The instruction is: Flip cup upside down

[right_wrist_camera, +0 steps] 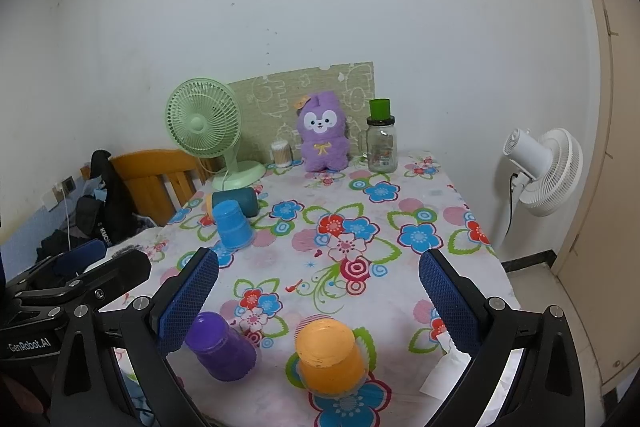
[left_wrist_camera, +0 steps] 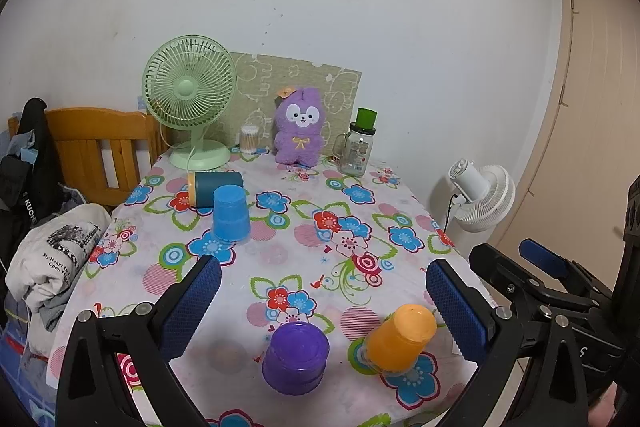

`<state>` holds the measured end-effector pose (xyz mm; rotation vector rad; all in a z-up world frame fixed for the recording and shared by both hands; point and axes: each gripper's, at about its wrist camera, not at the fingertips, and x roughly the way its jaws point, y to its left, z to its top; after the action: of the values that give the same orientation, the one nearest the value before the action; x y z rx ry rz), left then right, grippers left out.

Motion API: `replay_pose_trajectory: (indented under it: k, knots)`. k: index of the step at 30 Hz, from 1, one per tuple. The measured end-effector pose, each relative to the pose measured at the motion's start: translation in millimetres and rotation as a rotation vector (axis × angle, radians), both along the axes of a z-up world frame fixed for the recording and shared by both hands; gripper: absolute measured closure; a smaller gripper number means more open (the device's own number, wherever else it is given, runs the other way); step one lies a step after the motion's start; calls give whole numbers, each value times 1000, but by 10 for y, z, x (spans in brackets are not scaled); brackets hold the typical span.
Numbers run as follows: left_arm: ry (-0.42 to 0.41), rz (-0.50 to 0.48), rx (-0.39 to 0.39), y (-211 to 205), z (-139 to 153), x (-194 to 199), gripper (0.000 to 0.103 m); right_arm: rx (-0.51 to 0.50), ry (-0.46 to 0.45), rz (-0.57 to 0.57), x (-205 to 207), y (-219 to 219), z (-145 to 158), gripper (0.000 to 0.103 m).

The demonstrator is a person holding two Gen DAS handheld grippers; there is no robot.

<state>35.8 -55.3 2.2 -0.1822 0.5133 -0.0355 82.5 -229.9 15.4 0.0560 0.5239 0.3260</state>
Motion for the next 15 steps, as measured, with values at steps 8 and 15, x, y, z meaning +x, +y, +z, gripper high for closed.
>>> replay_pose_trajectory:
  k: [8,15]
  knots:
    - [0,0,0,7,0,3,0,-1,-1,0,-6,8,-2,2]
    - [-13,2,2,19,13,-12,0,1,0,6,-2,33,33,2]
